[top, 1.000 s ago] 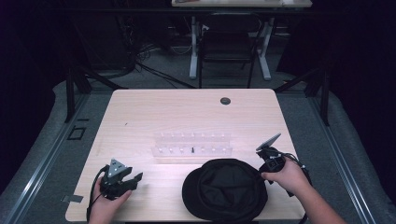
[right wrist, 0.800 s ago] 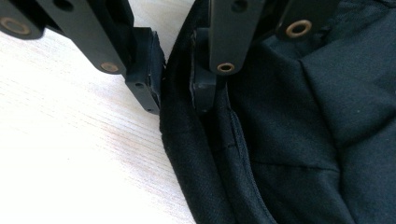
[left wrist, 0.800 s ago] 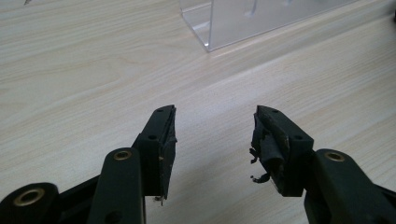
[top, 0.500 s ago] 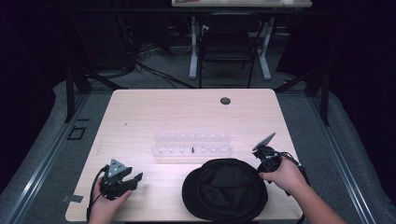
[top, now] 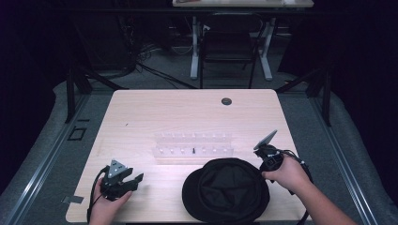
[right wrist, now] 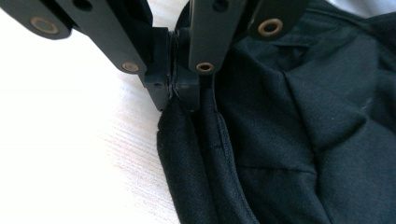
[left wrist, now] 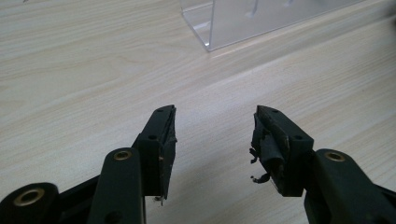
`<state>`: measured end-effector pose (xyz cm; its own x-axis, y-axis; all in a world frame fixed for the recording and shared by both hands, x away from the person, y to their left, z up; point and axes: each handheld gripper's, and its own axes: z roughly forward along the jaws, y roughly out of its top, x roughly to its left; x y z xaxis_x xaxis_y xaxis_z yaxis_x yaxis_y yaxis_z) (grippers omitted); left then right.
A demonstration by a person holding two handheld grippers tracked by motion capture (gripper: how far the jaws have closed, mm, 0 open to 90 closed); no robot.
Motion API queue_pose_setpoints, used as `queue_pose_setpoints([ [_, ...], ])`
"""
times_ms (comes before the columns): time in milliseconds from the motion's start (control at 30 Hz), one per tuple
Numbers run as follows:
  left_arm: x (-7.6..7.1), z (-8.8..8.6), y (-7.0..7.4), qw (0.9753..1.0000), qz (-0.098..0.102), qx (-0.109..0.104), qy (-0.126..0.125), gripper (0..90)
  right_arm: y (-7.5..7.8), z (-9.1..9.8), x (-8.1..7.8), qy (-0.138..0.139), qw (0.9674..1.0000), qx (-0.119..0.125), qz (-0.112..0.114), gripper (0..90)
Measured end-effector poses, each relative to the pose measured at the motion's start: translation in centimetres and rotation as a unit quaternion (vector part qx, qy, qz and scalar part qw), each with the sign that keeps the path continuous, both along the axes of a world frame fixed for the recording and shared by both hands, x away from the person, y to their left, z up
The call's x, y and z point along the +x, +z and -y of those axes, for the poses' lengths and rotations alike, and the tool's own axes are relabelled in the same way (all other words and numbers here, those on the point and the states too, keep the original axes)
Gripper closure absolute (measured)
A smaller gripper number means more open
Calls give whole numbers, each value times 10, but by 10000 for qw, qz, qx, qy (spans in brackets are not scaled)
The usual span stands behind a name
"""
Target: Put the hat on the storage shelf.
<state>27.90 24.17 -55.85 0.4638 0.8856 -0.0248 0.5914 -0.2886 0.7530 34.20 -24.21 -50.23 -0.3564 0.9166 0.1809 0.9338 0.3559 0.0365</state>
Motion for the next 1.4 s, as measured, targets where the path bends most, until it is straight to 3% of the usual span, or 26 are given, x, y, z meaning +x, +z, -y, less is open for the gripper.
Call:
queue_pose_setpoints([
  [67, 0, 0, 0, 10000, -6, -16, 10, 491, 4, 1, 1, -49, 10000, 79, -28, 882],
  [100, 0, 0, 0, 10000, -4, -9, 5, 490, 0, -1, -3, -429, 9981, 362, 258, 882],
  [167, 0, 0, 0, 10000, -6, -5, 9, 491, 13, 3, 3, 123, 9997, -1, -191, 882],
  [200, 0, 0, 0, 10000, -5, -11, 16, 491, 11, 0, -1, -229, 9994, 243, 84, 883],
  [233, 0, 0, 0, 10000, -3, -6, 11, 491, 17, 1, 1, -21, 9999, 99, -67, 882],
  [267, 0, 0, 0, 10000, -3, -4, 10, 491, 17, -1, 0, -155, 9997, 188, 31, 883],
  [333, 0, 0, 0, 10000, -6, -17, 15, 491, 25, -2, 1, -73, 9999, 117, -50, 882],
  [400, 0, 0, 0, 10000, -3, -15, 16, 491, 31, -3, 0, -181, 9997, 186, 13, 882],
  [433, 0, 0, 0, 10000, -4, -15, 15, 490, 36, -3, 1, -67, 9999, 121, -92, 882],
  [467, 0, 0, 0, 10000, -5, -5, 8, 491, 36, -4, 0, -228, 9995, 215, 11, 882],
  [533, 0, 0, 0, 10000, -10, -23, 15, 491, 43, -4, 2, -125, 9998, 93, -79, 882],
  [567, 0, 0, 0, 10000, -10, -25, 16, 490, 44, -5, 1, -266, 9995, 141, -12, 882],
  [833, 0, -1, 1, 10000, -40, 6, -11, 491, 68, -8, 2, -287, 9995, -84, -113, 882],
  [1100, 0, -1, 1, 10000, -33, -16, -13, 491, 94, -15, 1, -413, 9990, -154, -65, 882],
  [1267, 0, -1, 1, 10000, -34, -29, -7, 491, 109, -19, 0, -482, 9987, -126, -68, 882],
  [1400, 0, -1, 1, 10000, -32, -34, -11, 491, 122, -20, 1, -581, 9978, 112, -285, 882],
])
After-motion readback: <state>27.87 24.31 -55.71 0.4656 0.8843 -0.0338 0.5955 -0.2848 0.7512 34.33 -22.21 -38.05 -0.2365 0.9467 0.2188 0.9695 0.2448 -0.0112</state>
